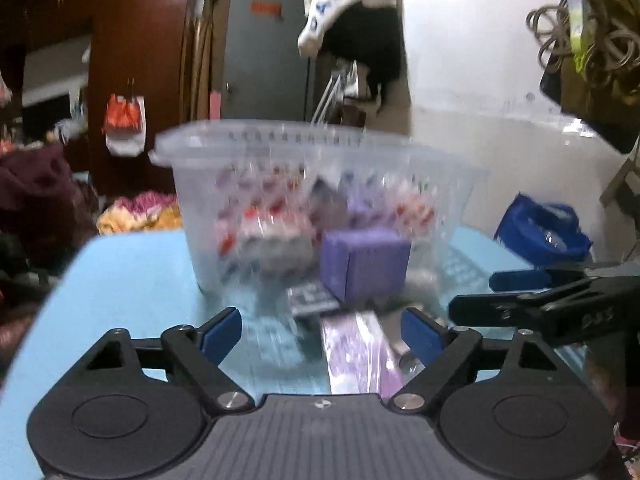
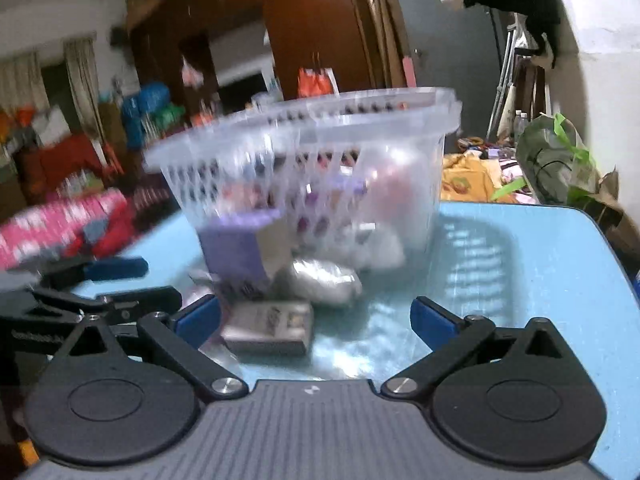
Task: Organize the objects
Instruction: 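Grasp the purple-and-silver box with the left while the right grasps the KENT box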
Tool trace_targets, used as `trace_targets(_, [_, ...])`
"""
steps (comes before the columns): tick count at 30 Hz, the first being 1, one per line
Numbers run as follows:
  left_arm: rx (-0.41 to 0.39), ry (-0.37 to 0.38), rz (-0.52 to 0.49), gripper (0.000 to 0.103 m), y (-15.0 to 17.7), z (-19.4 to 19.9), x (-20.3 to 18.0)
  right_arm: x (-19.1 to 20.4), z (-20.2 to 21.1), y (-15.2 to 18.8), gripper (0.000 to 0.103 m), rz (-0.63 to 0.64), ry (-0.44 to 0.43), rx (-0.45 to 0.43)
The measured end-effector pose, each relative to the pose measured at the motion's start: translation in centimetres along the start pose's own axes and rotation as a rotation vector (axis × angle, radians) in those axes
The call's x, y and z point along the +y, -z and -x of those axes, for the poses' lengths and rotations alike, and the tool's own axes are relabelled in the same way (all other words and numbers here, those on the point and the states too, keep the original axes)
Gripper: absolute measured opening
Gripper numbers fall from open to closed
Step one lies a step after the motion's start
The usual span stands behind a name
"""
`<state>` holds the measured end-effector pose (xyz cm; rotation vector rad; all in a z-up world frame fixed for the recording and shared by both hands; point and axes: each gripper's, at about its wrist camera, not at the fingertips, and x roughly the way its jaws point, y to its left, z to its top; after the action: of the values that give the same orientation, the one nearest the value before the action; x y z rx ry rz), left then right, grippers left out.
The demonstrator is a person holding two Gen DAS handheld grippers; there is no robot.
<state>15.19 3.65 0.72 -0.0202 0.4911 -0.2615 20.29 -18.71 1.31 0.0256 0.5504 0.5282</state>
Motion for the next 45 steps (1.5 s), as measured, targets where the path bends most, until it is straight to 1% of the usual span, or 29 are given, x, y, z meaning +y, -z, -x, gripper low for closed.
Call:
trace_targets(2, [0.028,-0.01,-0.009,0.087,0.3,-0.6,0.1,0.5,-0.5,0.4,0.103,0.003,-0.001,0.026])
trace_targets(4, [0.041,0.007,0.005,0.082,0.6,-0.6,0.6,0.5,-0.6,0.5,0.101,-0.007,-0.039,0.046])
trace_targets(6, [0.034,-0.024,-0.007,0.072,0.6,0.1,1.1,1.1,-0.9,0.7,0.101,0.008,-0.044,0.057])
trace_targets(7, [0.031,-0.053,-0.009,0.071,0.6,0.3,1.3,1.5,-1.1,0.7,0.101,0.021,-0.04,0.062])
trace_targets(8, [0.026,-0.066,-0.009,0.071,0.6,0.4,1.7,1.9,-1.2,0.7,0.1,0.032,-0.04,0.071])
trace_targets(9, [0.026,-0.056,-0.011,0.071,0.7,0.5,1.7,2.3,-1.6,0.7,0.098,0.042,-0.044,0.085])
trace_targets(10, [0.031,-0.04,-0.008,0.071,0.7,0.5,2.0,2.6,-1.8,0.7,0.094,0.054,-0.044,0.099])
trace_targets(12, [0.032,-0.036,-0.007,0.072,0.7,0.4,2.1,3.0,-2.3,0.6,0.091,0.053,-0.043,0.115])
trace_targets(13, [0.03,-0.038,-0.001,0.073,0.7,0.3,2.2,3.3,-2.3,0.5,0.082,0.061,-0.053,0.112])
trace_targets(14, [0.032,-0.029,0.003,0.077,0.6,0.1,2.3,3.4,-2.3,0.5,0.074,0.074,-0.059,0.116])
trace_targets(15, [0.041,-0.016,0.003,0.081,0.6,0.0,2.3,3.7,-2.3,0.6,0.071,0.095,-0.037,0.118])
trace_targets(16, [0.054,-0.006,-0.003,0.081,0.5,-0.2,2.2,3.8,-2.3,0.7,0.066,0.11,-0.019,0.118])
trace_targets(20, [0.108,0.027,-0.047,0.081,0.4,-1.4,1.3,3.8,-2.0,1.0,0.063,0.128,-0.014,0.116])
trace_targets(21, [0.108,0.022,-0.048,0.081,0.4,-1.4,1.3,3.9,-1.9,1.2,0.063,0.134,-0.009,0.113])
trace_targets(22, [0.102,0.009,-0.043,0.079,0.4,-1.4,1.3,3.9,-1.9,1.0,0.063,0.134,-0.008,0.111])
trace_targets(23, [0.094,0.001,-0.037,0.064,0.5,-1.2,1.4,3.9,-1.7,1.1,0.063,0.131,-0.007,0.104])
trace_targets(24, [0.088,0.002,-0.03,0.046,0.6,-1.1,1.5,3.7,-1.4,1.2,0.063,0.128,-0.009,0.095])
trace_targets(25, [0.082,0.021,-0.015,0.046,0.7,-1.0,1.8,3.5,-1.0,1.4,0.062,0.125,-0.014,0.085])
trace_targets(26, [0.06,0.038,-0.001,0.046,0.7,-0.7,2.0,3.2,-0.7,1.6,0.062,0.117,-0.016,0.07])
trace_targets(27, [0.025,0.071,0.006,0.046,0.8,-0.3,2.3,3.1,-0.5,1.7,0.062,0.107,-0.011,0.054])
trace_targets(28, [-0.032,0.105,0.001,0.046,1.0,0.5,2.4,2.9,-0.2,1.6,0.062,0.097,-0.005,0.036])
trace_targets(30, [-0.114,0.087,-0.018,0.046,1.5,1.9,2.3,2.4,-0.1,1.6,0.062,0.07,-0.017,0.014])
trace_targets(31, [-0.149,0.096,-0.033,0.046,1.7,2.4,2.1,2.1,0.1,1.7,0.062,0.049,-0.034,0.005])
trace_targets(32, [-0.165,0.096,-0.044,0.046,1.9,2.7,1.9,1.7,0.3,1.7,0.062,0.026,-0.047,-0.009])
trace_targets(34, [-0.17,0.083,-0.05,0.046,2.0,2.8,1.7,1.2,0.9,1.9,0.062,-0.009,-0.06,-0.051])
trace_targets(39, [-0.172,0.091,-0.027,0.046,2.0,2.9,2.1,0.1,2.7,2.5,0.062,-0.068,-0.1,-0.19])
trace_targets(41, [-0.182,0.093,-0.039,0.046,2.1,3.1,1.9,0.0,3.3,2.6,0.062,-0.067,-0.111,-0.231])
trace_targets(45, [-0.207,0.09,-0.035,0.046,2.2,3.3,2.0,0.3,3.4,2.7,0.062,-0.055,-0.12,-0.281])
